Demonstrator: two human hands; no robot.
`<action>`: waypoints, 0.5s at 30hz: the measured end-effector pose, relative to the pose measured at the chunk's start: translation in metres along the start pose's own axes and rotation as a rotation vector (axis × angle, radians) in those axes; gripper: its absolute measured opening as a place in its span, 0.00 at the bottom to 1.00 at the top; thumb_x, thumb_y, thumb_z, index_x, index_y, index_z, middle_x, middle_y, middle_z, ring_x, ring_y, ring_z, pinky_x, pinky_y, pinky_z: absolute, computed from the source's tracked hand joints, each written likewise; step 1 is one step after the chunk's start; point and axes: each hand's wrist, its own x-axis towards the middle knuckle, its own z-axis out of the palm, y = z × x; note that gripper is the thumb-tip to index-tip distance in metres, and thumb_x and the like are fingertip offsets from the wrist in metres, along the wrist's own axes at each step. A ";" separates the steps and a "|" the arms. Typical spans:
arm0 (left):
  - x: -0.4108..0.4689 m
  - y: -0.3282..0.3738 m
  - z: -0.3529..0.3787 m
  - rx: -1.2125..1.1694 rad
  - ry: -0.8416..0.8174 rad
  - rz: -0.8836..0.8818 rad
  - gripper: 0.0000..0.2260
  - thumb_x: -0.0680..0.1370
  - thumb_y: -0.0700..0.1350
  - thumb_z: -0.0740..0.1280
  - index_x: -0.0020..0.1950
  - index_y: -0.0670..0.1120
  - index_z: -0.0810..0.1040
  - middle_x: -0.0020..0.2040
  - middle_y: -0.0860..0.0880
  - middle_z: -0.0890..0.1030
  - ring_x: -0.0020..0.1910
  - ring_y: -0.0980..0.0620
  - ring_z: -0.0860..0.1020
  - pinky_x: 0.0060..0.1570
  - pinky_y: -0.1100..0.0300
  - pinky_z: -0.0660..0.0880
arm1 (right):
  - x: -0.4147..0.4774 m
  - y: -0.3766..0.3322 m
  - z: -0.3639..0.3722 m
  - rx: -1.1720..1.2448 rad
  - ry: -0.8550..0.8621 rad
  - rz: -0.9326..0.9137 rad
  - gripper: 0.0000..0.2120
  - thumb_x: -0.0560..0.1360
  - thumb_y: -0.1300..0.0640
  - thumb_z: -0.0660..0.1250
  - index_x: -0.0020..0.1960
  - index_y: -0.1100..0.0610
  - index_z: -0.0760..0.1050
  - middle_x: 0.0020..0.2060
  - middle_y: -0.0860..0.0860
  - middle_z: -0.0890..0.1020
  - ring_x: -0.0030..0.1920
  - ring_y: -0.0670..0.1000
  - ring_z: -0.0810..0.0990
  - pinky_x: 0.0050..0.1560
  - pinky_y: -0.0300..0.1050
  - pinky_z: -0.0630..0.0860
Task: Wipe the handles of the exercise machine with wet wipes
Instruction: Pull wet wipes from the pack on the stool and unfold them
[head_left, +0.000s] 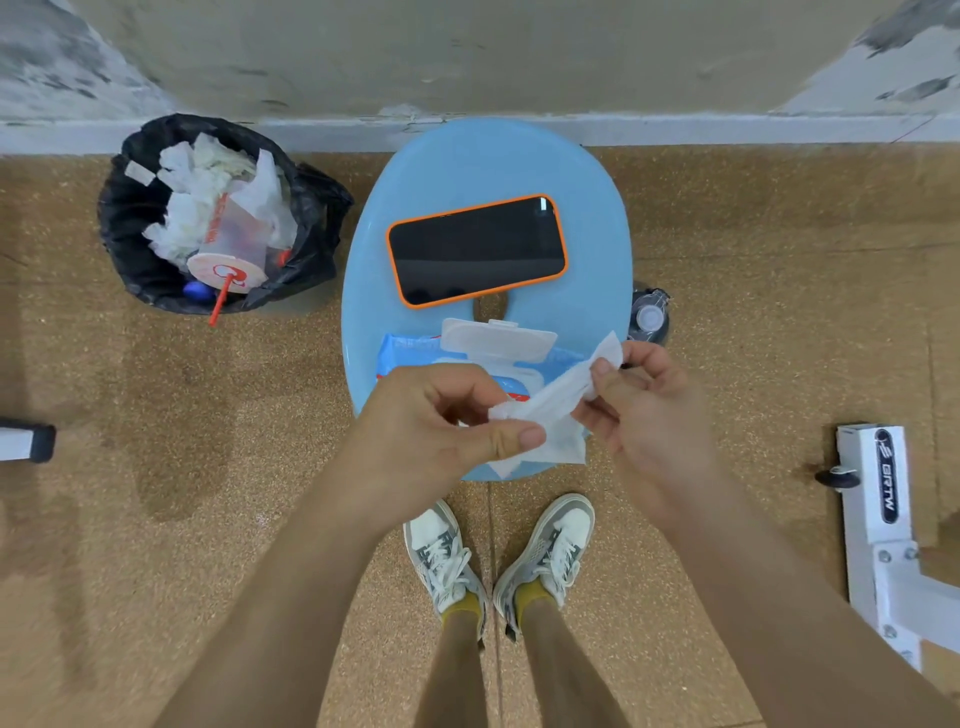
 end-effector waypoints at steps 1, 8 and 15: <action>-0.002 -0.002 -0.001 -0.087 -0.001 -0.012 0.14 0.59 0.49 0.76 0.34 0.39 0.79 0.31 0.46 0.77 0.31 0.53 0.71 0.31 0.62 0.65 | 0.000 0.000 0.000 0.020 -0.004 -0.009 0.07 0.77 0.67 0.61 0.45 0.57 0.73 0.31 0.52 0.80 0.35 0.51 0.80 0.37 0.43 0.80; -0.014 -0.015 -0.009 -0.419 0.192 -0.047 0.08 0.69 0.47 0.73 0.32 0.49 0.78 0.36 0.51 0.82 0.39 0.54 0.80 0.44 0.60 0.78 | -0.008 -0.010 -0.005 0.035 -0.060 0.046 0.14 0.74 0.71 0.58 0.36 0.58 0.75 0.37 0.57 0.75 0.39 0.54 0.76 0.34 0.41 0.76; -0.005 -0.002 0.011 -0.232 0.415 -0.007 0.08 0.73 0.43 0.71 0.39 0.45 0.73 0.31 0.34 0.79 0.28 0.39 0.73 0.31 0.51 0.69 | -0.035 -0.029 0.005 -0.433 -0.539 0.069 0.13 0.66 0.56 0.75 0.45 0.53 0.72 0.52 0.50 0.83 0.43 0.50 0.78 0.39 0.43 0.74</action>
